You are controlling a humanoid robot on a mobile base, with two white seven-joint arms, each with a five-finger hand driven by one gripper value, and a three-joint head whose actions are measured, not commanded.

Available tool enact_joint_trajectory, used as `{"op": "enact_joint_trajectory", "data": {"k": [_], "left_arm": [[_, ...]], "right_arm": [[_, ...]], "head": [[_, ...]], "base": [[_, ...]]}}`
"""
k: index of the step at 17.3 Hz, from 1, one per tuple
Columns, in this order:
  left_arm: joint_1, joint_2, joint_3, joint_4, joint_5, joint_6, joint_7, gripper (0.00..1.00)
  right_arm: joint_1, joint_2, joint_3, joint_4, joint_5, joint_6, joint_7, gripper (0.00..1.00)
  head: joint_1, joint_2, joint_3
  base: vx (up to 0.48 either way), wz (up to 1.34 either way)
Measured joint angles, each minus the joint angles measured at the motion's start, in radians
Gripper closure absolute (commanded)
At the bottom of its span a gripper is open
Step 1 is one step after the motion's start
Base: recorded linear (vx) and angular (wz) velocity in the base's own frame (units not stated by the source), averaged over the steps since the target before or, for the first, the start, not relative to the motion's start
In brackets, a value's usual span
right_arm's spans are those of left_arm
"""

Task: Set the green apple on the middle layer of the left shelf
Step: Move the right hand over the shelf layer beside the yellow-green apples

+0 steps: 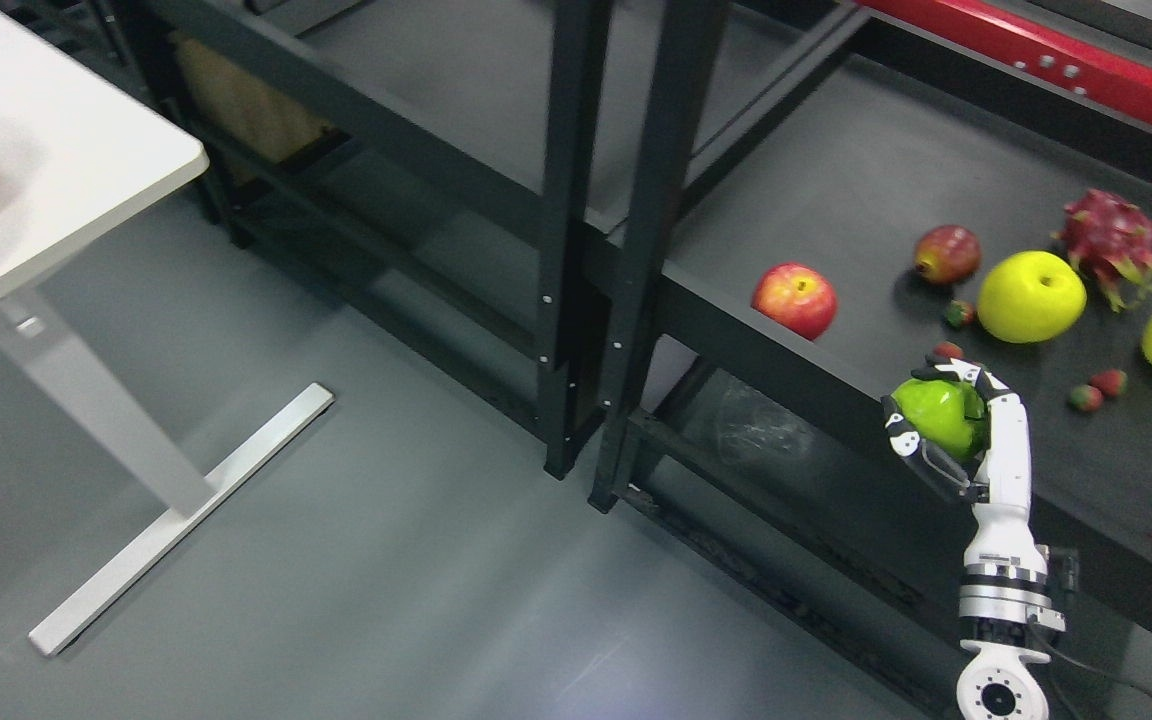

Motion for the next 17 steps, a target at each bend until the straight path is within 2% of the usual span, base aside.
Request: {"op": "enact_joint_trajectory", "data": {"k": [6,17], "left_arm": [[0.0,0.0,0.0,0.0,0.0,-0.006,0.0,0.0],[0.0,0.0,0.0,0.0,0.0,-0.009,0.0,0.0]], "right_arm": [[-0.009,0.0,-0.027,0.0,0.0,0.0,-0.001,1.0],[-0.027,0.0,-0.044,0.002,0.0,0.018,0.004,1.0]], "head": [[0.0,0.0,0.0],[0.0,0.0,0.0]], "base": [[0.067,-0.69],[0.106,-0.3]]}}
